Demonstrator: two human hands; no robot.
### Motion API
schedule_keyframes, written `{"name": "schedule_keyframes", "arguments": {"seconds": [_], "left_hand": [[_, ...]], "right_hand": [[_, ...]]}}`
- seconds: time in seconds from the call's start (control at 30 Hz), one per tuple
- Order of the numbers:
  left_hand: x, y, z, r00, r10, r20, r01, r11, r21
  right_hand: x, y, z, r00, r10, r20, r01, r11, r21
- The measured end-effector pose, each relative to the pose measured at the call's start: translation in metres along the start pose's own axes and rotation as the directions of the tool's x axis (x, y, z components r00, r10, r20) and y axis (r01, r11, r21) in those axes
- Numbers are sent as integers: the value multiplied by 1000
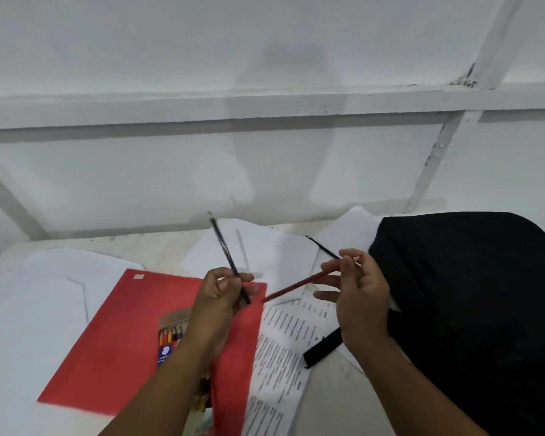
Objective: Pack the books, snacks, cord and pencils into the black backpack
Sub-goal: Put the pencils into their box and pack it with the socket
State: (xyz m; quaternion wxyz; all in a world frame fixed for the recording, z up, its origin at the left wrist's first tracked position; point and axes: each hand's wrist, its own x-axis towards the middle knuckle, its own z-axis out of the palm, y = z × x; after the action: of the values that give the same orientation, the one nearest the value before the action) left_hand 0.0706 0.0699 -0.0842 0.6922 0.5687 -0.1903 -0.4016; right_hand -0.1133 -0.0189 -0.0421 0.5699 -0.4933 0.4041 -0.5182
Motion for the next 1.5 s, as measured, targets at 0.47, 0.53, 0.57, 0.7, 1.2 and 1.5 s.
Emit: {"name": "schedule_keyframes", "arguments": {"seconds": [0.47, 0.53, 0.57, 0.7, 1.2, 1.5], "left_hand": [[-8, 14, -147, 967, 218, -135, -108, 825, 554], [-1, 11, -151, 966, 234, -107, -121, 781, 613], [2, 10, -151, 967, 238, -91, -129, 765, 631], [16, -2, -155, 967, 255, -26, -175, 730, 661], [28, -28, -173, 938, 338, 70, -285, 644, 710], [30, -32, -171, 943, 326, 72, -265, 599, 756]], "right_hand": [[-26, 53, 120, 915, 319, 247, -327, 945, -9], [-31, 55, 131, 925, 280, 258, -255, 959, -126], [-33, 56, 136, 929, 257, 266, -210, 959, -191], [-33, 63, 149, 944, 186, 273, -94, 943, -318], [-22, 114, 169, 831, 207, 516, 254, 684, -684], [-27, 132, 180, 746, 113, 656, 548, 456, -702]]}}
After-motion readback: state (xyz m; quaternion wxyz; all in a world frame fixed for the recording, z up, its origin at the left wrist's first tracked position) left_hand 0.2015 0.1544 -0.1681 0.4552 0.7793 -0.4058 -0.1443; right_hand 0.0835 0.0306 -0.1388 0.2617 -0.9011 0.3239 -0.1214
